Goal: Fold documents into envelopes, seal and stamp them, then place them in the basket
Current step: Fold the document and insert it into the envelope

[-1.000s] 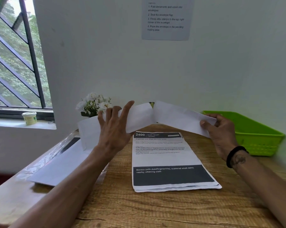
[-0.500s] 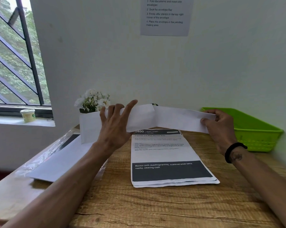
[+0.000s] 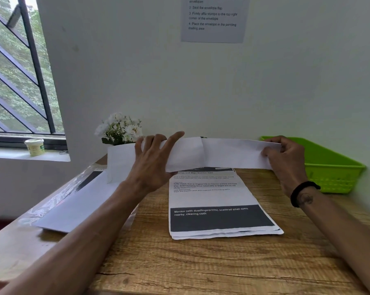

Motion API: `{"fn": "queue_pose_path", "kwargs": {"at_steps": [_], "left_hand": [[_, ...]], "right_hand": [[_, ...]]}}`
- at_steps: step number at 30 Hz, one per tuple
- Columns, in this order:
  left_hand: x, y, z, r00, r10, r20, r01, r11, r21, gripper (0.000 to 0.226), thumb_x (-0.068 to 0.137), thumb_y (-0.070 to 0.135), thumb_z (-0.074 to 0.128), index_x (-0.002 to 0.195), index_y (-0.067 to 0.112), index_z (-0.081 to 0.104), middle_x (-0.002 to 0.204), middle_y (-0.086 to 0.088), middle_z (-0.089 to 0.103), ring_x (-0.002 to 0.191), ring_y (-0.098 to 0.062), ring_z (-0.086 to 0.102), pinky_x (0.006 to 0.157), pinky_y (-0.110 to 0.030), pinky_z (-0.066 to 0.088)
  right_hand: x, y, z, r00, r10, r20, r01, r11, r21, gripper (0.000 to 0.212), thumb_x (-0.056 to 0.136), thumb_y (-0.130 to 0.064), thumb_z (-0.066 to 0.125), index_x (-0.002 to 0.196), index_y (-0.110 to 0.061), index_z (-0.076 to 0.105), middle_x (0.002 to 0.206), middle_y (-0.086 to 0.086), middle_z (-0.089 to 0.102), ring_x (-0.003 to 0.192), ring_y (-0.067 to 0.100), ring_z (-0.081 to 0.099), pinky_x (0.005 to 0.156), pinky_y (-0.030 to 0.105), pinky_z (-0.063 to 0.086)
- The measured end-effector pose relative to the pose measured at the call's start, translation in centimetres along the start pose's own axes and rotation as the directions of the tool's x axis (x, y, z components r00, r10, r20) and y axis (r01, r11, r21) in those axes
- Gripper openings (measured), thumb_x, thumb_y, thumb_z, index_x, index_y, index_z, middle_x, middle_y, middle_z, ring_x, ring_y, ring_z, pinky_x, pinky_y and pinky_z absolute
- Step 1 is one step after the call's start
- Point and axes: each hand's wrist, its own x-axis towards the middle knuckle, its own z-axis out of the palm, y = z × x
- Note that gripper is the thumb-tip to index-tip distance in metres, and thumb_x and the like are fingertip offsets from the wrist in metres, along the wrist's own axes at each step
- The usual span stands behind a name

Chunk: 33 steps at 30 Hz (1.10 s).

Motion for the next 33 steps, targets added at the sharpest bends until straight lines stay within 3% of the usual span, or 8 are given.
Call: {"fn": "queue_pose_path", "kwargs": {"at_steps": [6,11,15,19,21,25,33], "left_hand": [[0.0,0.6,0.2,0.997,0.052,0.060,-0.052,0.999,-0.015,0.112,0.069,0.051,0.087,0.159,0.038,0.023,0.130,-0.002,0.048,0.123,-0.028,0.043,0.115,-0.059,0.028],[0.0,1.1,0.3,0.995,0.101,0.022,-0.100,0.994,-0.031,0.101,0.073,0.053,0.081,0.159,0.035,0.030,0.126,-0.002,0.050,0.121,-0.028,0.046,0.114,-0.056,0.029],[0.0,1.2,0.3,0.995,0.099,-0.004,-0.099,0.995,-0.032,0.099,0.074,0.052,0.080,0.158,0.034,0.031,0.126,-0.002,0.050,0.120,-0.028,0.046,0.114,-0.055,0.030],[0.1,0.9,0.1,0.997,0.048,-0.058,-0.049,0.999,-0.023,0.097,0.075,0.053,0.080,0.157,0.033,0.034,0.127,-0.004,0.049,0.120,-0.029,0.045,0.114,-0.057,0.029],[0.1,0.8,0.0,0.996,0.029,-0.086,-0.030,0.999,-0.012,0.096,0.075,0.055,0.080,0.157,0.032,0.035,0.128,-0.005,0.049,0.121,-0.030,0.044,0.114,-0.058,0.030],[0.1,0.8,0.0,0.996,0.025,-0.088,-0.026,1.000,-0.006,0.097,0.074,0.054,0.081,0.157,0.032,0.036,0.129,-0.005,0.049,0.122,-0.031,0.045,0.114,-0.057,0.029],[0.1,1.0,0.0,0.996,0.030,-0.080,-0.031,0.999,-0.008,0.096,0.074,0.052,0.081,0.157,0.031,0.036,0.128,-0.005,0.049,0.122,-0.030,0.044,0.114,-0.057,0.028]], "right_hand": [[-0.3,0.0,0.1,0.999,-0.010,0.048,0.011,1.000,-0.018,0.023,0.088,0.007,0.060,0.087,-0.014,0.068,0.082,-0.003,0.066,0.070,0.010,0.061,0.051,0.012,0.050],[-0.7,0.2,0.5,0.994,0.014,0.105,-0.011,0.999,-0.037,0.024,0.087,0.007,0.063,0.087,-0.017,0.068,0.085,-0.001,0.068,0.070,0.009,0.062,0.050,0.011,0.049],[-1.1,0.8,1.0,0.983,0.044,0.179,-0.033,0.997,-0.064,0.030,0.086,0.001,0.072,0.110,-0.018,0.070,0.100,0.001,0.073,0.081,0.010,0.068,0.055,0.011,0.051],[-0.9,0.8,1.0,0.981,0.121,0.153,-0.127,0.991,0.028,0.046,0.088,-0.011,0.079,0.129,-0.021,0.060,0.105,0.004,0.072,0.087,0.017,0.073,0.062,0.029,0.061],[-0.7,0.8,0.8,0.980,0.168,0.104,-0.178,0.980,0.094,0.041,0.088,-0.012,0.080,0.124,-0.018,0.061,0.102,0.007,0.071,0.080,0.019,0.071,0.064,0.034,0.061],[-0.6,0.9,0.5,0.980,0.180,0.087,-0.192,0.968,0.163,0.019,0.086,-0.006,0.080,0.098,-0.013,0.068,0.089,0.007,0.072,0.074,0.017,0.066,0.059,0.028,0.061],[-1.5,0.6,1.2,0.975,0.113,0.193,-0.133,0.987,0.089,0.012,0.088,-0.008,0.079,0.097,-0.012,0.073,0.083,0.005,0.074,0.069,0.013,0.068,0.060,0.027,0.060]]}}
